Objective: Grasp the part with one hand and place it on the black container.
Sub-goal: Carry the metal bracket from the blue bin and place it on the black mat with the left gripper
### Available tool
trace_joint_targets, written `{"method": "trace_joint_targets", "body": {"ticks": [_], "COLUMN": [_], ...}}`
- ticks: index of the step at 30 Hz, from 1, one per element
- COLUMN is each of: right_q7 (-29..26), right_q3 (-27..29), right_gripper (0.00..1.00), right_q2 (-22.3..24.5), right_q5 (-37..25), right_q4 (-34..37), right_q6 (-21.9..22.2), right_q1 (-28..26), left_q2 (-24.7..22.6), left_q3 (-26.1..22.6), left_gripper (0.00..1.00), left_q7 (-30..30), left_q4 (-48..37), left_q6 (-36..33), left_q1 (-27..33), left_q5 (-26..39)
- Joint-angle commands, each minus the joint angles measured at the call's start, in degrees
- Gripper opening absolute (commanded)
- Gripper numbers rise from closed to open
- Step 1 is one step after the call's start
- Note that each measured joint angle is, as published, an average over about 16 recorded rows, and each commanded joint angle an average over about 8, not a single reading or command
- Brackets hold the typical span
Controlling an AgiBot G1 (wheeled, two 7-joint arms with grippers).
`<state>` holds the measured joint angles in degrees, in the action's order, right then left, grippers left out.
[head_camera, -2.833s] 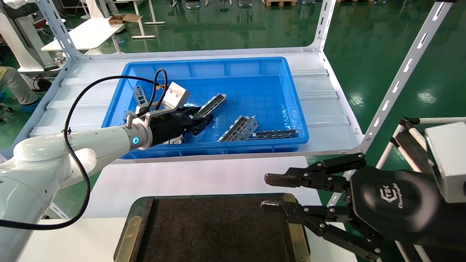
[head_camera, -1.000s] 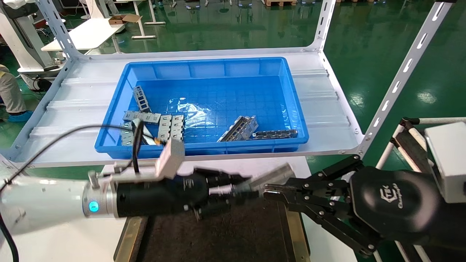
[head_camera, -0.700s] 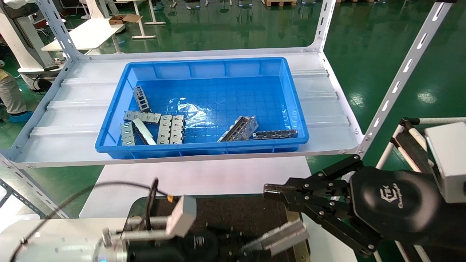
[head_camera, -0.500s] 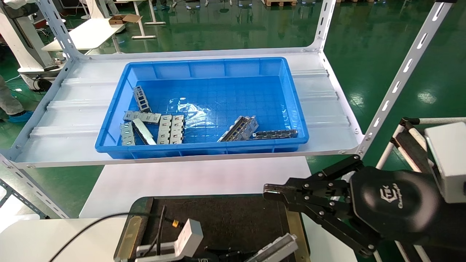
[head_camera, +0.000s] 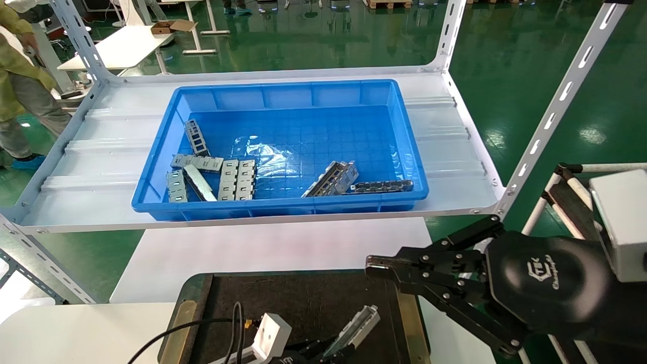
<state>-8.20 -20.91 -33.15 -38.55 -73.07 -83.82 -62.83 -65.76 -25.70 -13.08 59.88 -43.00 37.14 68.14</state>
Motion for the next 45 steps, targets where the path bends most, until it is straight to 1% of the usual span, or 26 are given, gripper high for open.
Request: {"method": "trace_joint_targets", "body": {"ticks": [1,6,12,17,22,27,31,38,45], "right_q7": [0.0,0.0,0.01,0.01,0.01,0.01,0.01,0.02,0.02], "right_q3": [0.0,-0.01,-0.01,-0.01,-0.02,-0.02,-0.03,-0.03,-0.04], "right_gripper": [0.0,0.0,0.0,0.0,0.0,0.0,0.0,0.0,0.0], "right_q2": [0.0,0.0,0.0,0.01,0.01,0.01,0.01,0.01,0.01], "right_q5": [0.0,0.0,0.01,0.01,0.01,0.01,0.02,0.02,0.02], "right_q4": [0.0,0.0,0.0,0.0,0.0,0.0,0.0,0.0,0.0], "right_q6": [0.0,0.0,0.0,0.01,0.01,0.01,0.01,0.01,0.01], "right_q1": [0.0,0.0,0.0,0.0,0.0,-0.01,-0.01,-0.01,-0.01], "left_q2": [-0.47,-1.58,-3.53,-5.9,-8.57,-10.75,-11.61,-12.03,-12.14], "left_q3": [-0.3,-2.16,-4.42,-5.76,-6.58,-7.71,-9.76,-15.21,-21.1], "left_gripper": [0.0,0.0,0.0,0.0,0.0,0.0,0.0,0.0,0.0], "left_q7": [-1.53,-6.63,-11.75,-15.49,-18.78,-21.73,-24.17,-28.16,-31.14], "left_q4": [2.33,5.81,7.29,6.55,4.27,0.63,-2.5,-6.94,-9.29], "left_q6": [4.34,13.45,22.43,28.11,32.35,35.5,37.52,41.45,46.0], "left_q1": [-1.48,-3.42,-4.4,-4.43,-3.63,-1.75,0.3,3.76,6.11], "left_q5": [1.56,6.5,12.09,15.15,16.77,17.37,16.99,14.95,11.66]}}
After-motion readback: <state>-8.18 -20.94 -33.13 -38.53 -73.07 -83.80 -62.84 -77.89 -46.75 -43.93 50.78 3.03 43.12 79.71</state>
